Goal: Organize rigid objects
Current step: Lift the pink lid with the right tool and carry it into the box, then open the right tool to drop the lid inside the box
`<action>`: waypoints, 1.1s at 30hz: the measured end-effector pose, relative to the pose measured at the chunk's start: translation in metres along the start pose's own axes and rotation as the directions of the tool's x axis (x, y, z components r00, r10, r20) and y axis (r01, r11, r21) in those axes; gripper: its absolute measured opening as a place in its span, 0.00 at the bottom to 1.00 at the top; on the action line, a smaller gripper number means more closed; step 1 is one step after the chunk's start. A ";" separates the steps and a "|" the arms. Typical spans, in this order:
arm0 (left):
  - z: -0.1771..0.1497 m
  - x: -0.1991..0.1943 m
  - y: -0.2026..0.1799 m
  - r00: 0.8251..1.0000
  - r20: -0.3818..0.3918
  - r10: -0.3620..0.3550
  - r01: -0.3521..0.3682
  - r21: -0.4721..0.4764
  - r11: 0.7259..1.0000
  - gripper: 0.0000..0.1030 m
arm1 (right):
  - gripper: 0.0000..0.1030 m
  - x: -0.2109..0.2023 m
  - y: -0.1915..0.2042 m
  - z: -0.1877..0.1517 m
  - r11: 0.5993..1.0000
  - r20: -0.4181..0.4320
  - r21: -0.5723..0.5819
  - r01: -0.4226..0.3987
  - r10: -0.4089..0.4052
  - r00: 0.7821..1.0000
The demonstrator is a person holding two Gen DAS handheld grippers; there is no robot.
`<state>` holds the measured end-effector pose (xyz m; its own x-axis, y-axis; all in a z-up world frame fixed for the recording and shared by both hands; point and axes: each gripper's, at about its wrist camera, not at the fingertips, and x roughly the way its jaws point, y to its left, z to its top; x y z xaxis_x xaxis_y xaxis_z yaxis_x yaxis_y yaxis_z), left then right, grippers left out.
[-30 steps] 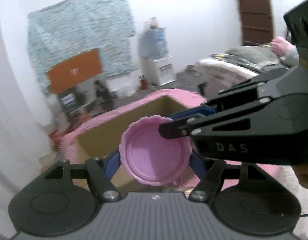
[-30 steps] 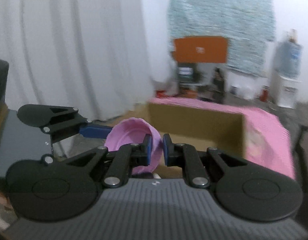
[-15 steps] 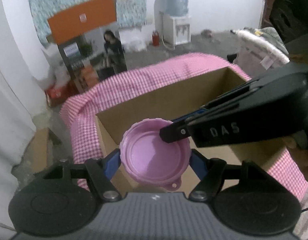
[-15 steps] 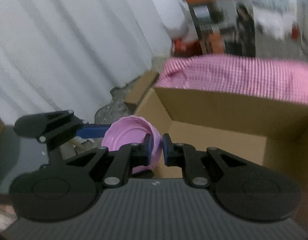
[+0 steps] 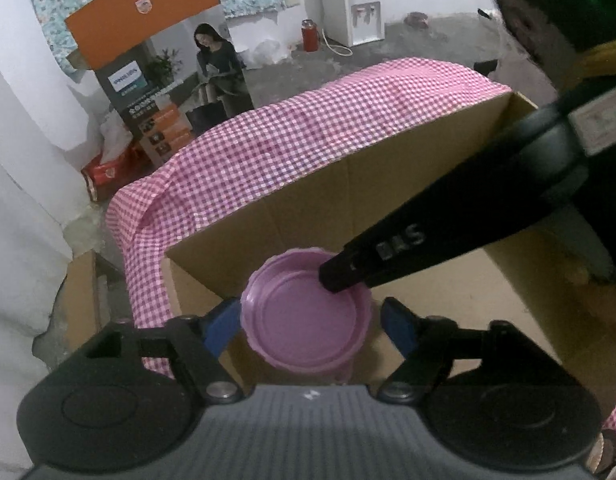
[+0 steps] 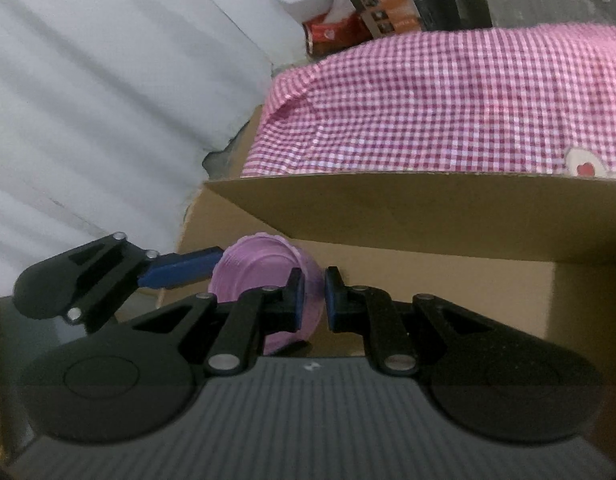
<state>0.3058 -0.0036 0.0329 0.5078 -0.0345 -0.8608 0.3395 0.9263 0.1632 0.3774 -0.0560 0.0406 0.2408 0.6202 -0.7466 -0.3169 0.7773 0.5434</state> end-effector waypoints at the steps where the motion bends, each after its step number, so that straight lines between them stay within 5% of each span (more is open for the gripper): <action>1: 0.000 0.001 0.001 1.000 -0.001 -0.001 0.001 -0.003 1.000 0.84 | 0.10 0.005 -0.003 0.001 1.000 -0.008 0.010 0.001 -0.001 1.000; 11: 0.001 -0.012 0.000 0.999 0.039 0.006 -0.006 -0.001 1.000 0.87 | 0.16 0.041 -0.016 0.010 0.999 -0.038 0.036 0.037 -0.036 0.999; 18: -0.003 -0.034 -0.001 0.996 0.094 0.010 -0.009 -0.013 1.000 0.88 | 0.47 0.040 -0.011 0.013 0.998 -0.009 0.019 0.058 -0.058 0.998; 26: -0.018 -0.093 0.003 0.974 0.224 -0.013 0.029 -0.066 0.997 0.92 | 0.50 -0.037 0.009 -0.002 0.999 0.128 -0.049 0.012 -0.006 0.992; 33: -0.038 -0.160 -0.003 0.935 0.354 0.015 0.019 -0.092 0.996 0.96 | 0.50 -0.125 0.029 -0.028 0.990 0.308 -0.144 0.000 0.045 0.950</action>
<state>0.1930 0.0133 0.1518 0.7603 -0.1515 -0.6317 0.2748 0.9561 0.1014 0.3123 -0.1142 0.1389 0.4975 0.6566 -0.5669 -0.4453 0.7541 0.4827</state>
